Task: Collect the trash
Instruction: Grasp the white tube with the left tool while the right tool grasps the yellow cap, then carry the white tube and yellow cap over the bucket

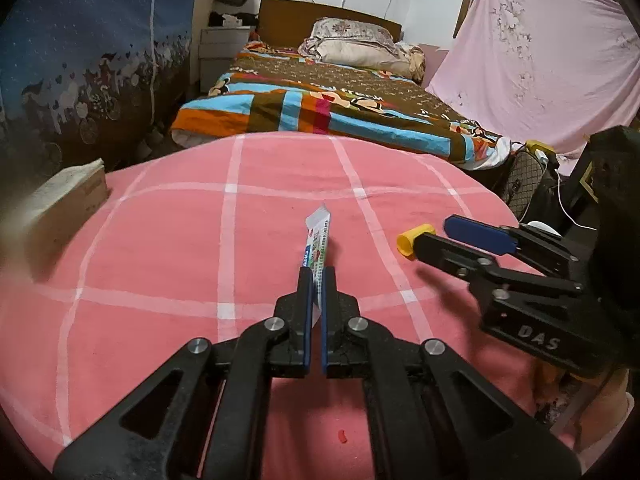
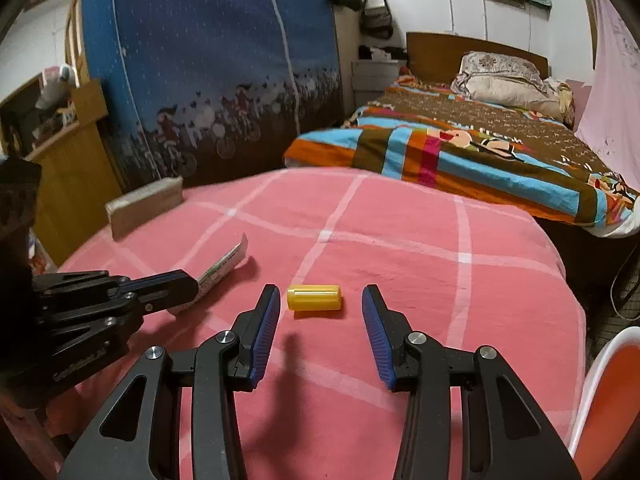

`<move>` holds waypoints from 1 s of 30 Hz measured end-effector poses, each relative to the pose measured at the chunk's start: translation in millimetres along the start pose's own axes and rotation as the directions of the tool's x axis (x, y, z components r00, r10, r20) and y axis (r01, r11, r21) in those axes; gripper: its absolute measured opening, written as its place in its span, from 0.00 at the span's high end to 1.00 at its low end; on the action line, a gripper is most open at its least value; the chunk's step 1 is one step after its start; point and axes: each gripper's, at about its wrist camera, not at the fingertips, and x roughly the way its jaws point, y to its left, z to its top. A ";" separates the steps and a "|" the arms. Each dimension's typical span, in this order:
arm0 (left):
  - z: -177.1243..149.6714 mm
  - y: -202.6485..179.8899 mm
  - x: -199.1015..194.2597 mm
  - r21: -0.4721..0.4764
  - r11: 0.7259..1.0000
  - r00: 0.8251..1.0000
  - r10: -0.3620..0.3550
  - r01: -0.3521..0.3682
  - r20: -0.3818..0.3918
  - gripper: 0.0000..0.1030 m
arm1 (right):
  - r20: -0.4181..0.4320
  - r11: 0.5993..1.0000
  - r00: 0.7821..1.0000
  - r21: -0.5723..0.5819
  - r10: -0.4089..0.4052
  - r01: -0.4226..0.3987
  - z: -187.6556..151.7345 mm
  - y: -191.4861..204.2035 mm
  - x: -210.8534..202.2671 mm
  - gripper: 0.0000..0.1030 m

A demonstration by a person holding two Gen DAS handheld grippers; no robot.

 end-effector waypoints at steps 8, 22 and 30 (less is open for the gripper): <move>-1.7 5.8 8.2 -0.025 0.999 0.998 -0.035 0.034 -0.052 1.00 | -0.044 0.999 0.999 -0.032 -0.021 0.020 0.0 7.8 10.3 0.74; -3.2 -4.8 14.5 0.037 0.999 0.995 0.028 -0.024 -0.091 0.94 | 0.071 0.998 0.996 0.024 -0.062 0.060 -9.9 2.7 -22.4 0.74; -2.5 -3.1 11.0 0.038 0.998 0.996 0.042 -0.040 -0.076 1.00 | 0.133 0.994 0.986 0.044 -0.104 0.099 -17.5 6.9 -41.3 0.74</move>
